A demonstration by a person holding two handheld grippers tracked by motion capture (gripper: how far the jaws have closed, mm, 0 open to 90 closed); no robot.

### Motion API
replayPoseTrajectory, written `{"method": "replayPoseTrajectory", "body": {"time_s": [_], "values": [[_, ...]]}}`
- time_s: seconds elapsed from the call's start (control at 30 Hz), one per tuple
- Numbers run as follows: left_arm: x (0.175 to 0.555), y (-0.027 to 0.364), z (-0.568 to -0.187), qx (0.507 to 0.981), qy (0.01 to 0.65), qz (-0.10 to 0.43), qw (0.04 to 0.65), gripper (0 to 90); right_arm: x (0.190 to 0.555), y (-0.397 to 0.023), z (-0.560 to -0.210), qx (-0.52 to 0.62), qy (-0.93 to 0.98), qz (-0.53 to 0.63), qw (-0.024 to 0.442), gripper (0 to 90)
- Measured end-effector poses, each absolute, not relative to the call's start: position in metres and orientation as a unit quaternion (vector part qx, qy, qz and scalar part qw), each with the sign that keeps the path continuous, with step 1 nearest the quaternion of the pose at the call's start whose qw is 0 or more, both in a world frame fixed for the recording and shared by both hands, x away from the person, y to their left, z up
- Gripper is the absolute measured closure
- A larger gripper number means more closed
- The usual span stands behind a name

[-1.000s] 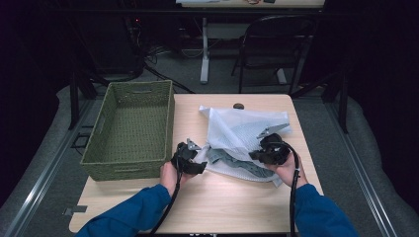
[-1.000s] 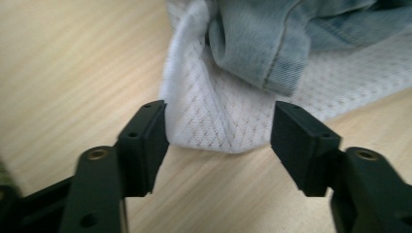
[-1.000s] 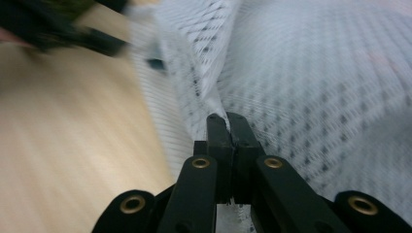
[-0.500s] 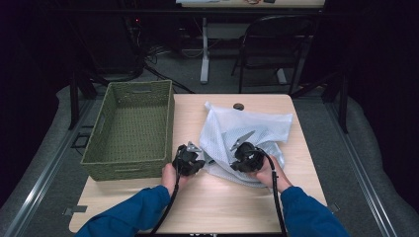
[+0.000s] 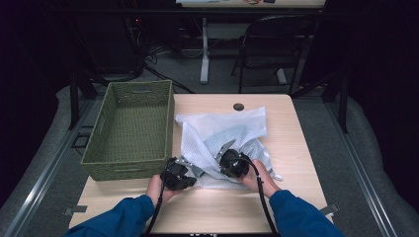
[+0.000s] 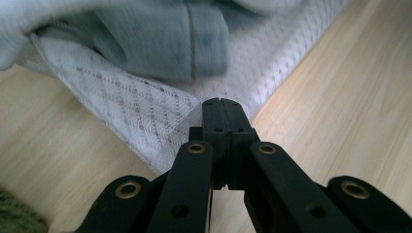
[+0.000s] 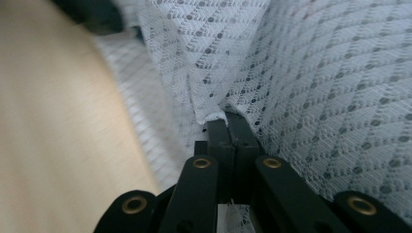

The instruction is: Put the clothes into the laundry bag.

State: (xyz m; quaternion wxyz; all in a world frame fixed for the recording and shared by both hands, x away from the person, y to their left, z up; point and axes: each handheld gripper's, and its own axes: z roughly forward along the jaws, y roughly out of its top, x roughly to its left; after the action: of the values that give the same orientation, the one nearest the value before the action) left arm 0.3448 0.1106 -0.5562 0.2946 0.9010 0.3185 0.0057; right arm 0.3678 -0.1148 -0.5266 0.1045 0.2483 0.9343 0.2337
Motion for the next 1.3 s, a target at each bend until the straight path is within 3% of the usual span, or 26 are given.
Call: {"method": "replayPoseTrajectory", "body": {"time_s": [0.03, 0.6, 0.7, 0.73, 0.77, 0.8, 0.9, 0.97, 1.3], "values": [[0.344, 0.112, -0.556, 0.898, 0.323, 0.005, 0.298, 90.0, 0.375, -0.112, -0.528, 0.264, 0.927, 0.227, 0.137, 90.0], [0.345, 0.121, -0.553, 0.905, 0.308, -0.002, 0.295, 90.0, 0.42, -0.123, -0.538, 0.322, 0.886, 0.173, 0.286, 90.0], [0.345, 0.121, -0.553, 0.909, 0.302, 0.005, 0.288, 90.0, 0.422, -0.126, -0.54, 0.322, 0.894, 0.171, 0.26, 90.0], [0.345, 0.12, -0.552, 0.91, 0.297, 0.005, 0.288, 89.9, 0.421, -0.13, -0.534, 0.333, 0.899, 0.188, 0.212, 90.0], [0.344, 0.119, -0.549, 0.91, 0.295, 0.009, 0.292, 89.9, 0.421, -0.13, -0.534, 0.333, 0.899, 0.188, 0.212, 90.0], [0.343, 0.118, -0.546, 0.911, 0.286, 0.01, 0.297, 87.8, 0.42, -0.133, -0.53, 0.333, 0.903, 0.201, 0.182, 90.0], [0.339, 0.112, -0.534, 0.911, 0.261, 0.025, 0.318, 73.0, 0.41, -0.14, -0.514, 0.329, 0.903, 0.232, 0.15, 90.0], [0.341, 0.105, -0.531, 0.911, 0.259, 0.037, 0.319, 65.8, 0.402, -0.143, -0.506, 0.323, 0.902, 0.246, 0.146, 90.0], [0.373, 0.083, -0.562, 0.915, 0.294, 0.067, 0.267, 61.3, 0.386, -0.152, -0.49, 0.321, 0.896, 0.284, 0.113, 89.8]]}}
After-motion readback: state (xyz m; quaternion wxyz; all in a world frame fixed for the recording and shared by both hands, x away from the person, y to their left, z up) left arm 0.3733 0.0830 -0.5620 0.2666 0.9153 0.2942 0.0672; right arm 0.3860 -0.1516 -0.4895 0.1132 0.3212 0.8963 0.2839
